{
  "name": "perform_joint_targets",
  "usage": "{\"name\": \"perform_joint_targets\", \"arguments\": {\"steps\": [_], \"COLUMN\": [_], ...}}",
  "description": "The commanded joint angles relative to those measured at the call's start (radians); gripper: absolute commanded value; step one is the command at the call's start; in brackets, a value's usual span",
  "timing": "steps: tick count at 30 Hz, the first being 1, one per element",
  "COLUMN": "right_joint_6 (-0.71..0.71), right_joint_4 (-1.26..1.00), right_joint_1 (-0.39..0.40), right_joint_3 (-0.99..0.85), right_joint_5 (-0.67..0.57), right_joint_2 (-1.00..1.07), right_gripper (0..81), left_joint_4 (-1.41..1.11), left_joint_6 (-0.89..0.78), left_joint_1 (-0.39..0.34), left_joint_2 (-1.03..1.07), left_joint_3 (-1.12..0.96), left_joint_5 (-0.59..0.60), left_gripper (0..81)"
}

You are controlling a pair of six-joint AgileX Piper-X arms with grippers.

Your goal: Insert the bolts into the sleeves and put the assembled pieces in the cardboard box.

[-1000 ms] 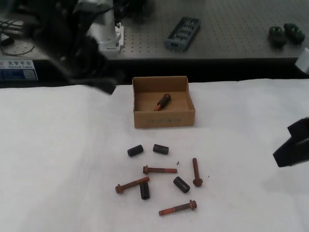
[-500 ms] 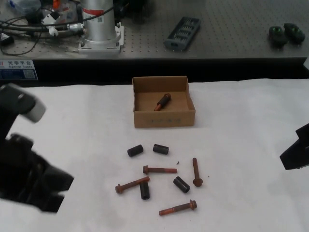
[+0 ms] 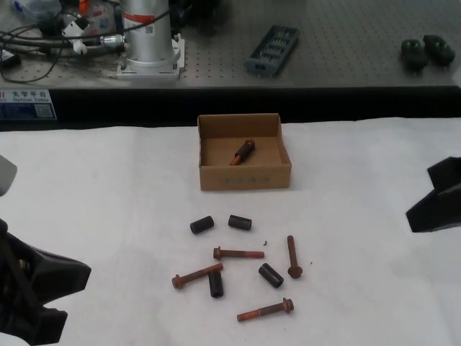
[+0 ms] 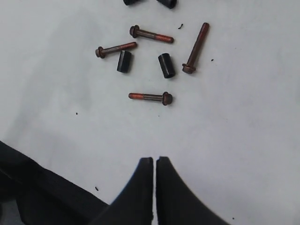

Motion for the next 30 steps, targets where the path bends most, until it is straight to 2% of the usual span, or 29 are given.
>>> {"name": "perform_joint_targets", "arguments": {"steps": [1,5,9,11,13,17,18,22,27,30], "right_joint_6": [0.002,-0.054,-0.206,-0.280,-0.351,-0.539,-0.603,-0.799,-0.967,-1.010], "right_joint_4": [-0.017,-0.078,-0.161,-0.195,-0.216,-0.228,-0.226,-0.230,-0.271,-0.323], "right_joint_1": [0.011,0.106,0.195,0.230,0.256,0.296,0.304,0.329,0.359,0.371], "right_joint_3": [-0.007,-0.007,-0.007,-0.007,-0.007,-0.009,-0.009,-0.009,-0.009,-0.009], "right_joint_5": [-0.015,-0.011,-0.004,0.020,0.068,0.215,0.250,0.270,0.340,0.368], "right_joint_2": [0.012,0.073,0.139,0.174,0.205,0.279,0.298,0.356,0.420,0.452], "right_gripper": [2.9,2.9,2.7,0.1,8.1,32.1,33.9,27.8,27.7,27.7], "left_joint_4": [-0.007,-0.007,-0.007,-0.007,-0.007,-0.007,-0.007,-0.036,-0.122,-0.147], "left_joint_6": [-0.008,-0.004,-0.004,-0.004,-0.004,-0.004,-0.004,-0.004,-0.004,-0.004], "left_joint_1": [-0.001,-0.001,-0.001,-0.001,-0.001,-0.001,-0.001,-0.001,-0.001,-0.001], "left_joint_2": [-0.007,-0.006,-0.006,-0.006,-0.006,-0.006,-0.006,-0.006,-0.006,-0.006], "left_joint_3": [0.001,0.001,0.001,0.001,0.001,0.001,0.001,0.001,0.001,0.001], "left_joint_5": [0.006,0.006,0.006,0.006,0.006,0.006,0.006,0.006,0.006,0.006], "left_gripper": [0.7,0.7,0.7,0.7,0.7,0.7,0.7,0.7,0.7,0.7]}}
